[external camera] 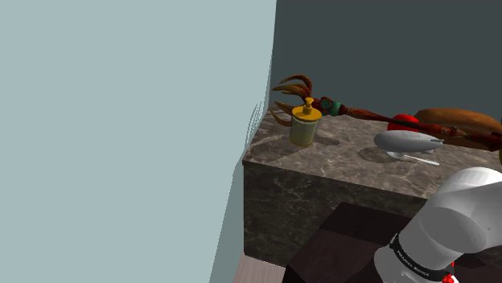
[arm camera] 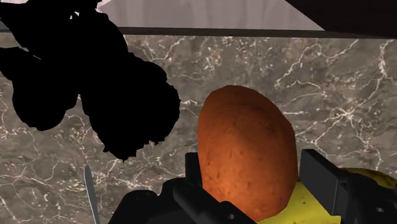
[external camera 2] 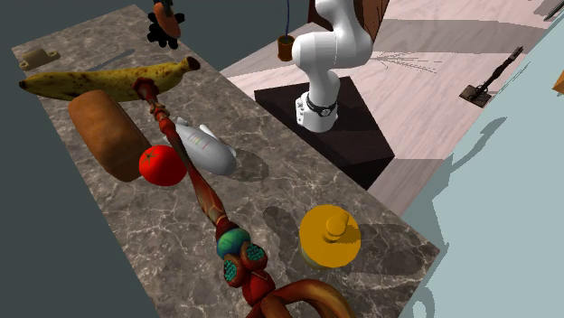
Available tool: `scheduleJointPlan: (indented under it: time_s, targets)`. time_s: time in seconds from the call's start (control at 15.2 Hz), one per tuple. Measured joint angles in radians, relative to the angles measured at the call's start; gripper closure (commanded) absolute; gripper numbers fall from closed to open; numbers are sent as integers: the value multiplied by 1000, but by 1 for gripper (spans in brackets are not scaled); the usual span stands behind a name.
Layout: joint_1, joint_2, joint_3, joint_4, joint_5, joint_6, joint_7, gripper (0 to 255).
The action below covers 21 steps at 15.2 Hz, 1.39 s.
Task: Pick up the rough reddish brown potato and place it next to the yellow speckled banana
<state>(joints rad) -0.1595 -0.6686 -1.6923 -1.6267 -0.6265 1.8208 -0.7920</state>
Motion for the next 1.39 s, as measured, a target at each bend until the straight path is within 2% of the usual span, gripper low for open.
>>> scheduleJointPlan:
  time_s: [0.86, 1.39]
  targets:
    - [-2, -46, -62, -123, -64, 137, 35, 255]
    - [18, -75, -108, -173, -110, 218, 62, 255]
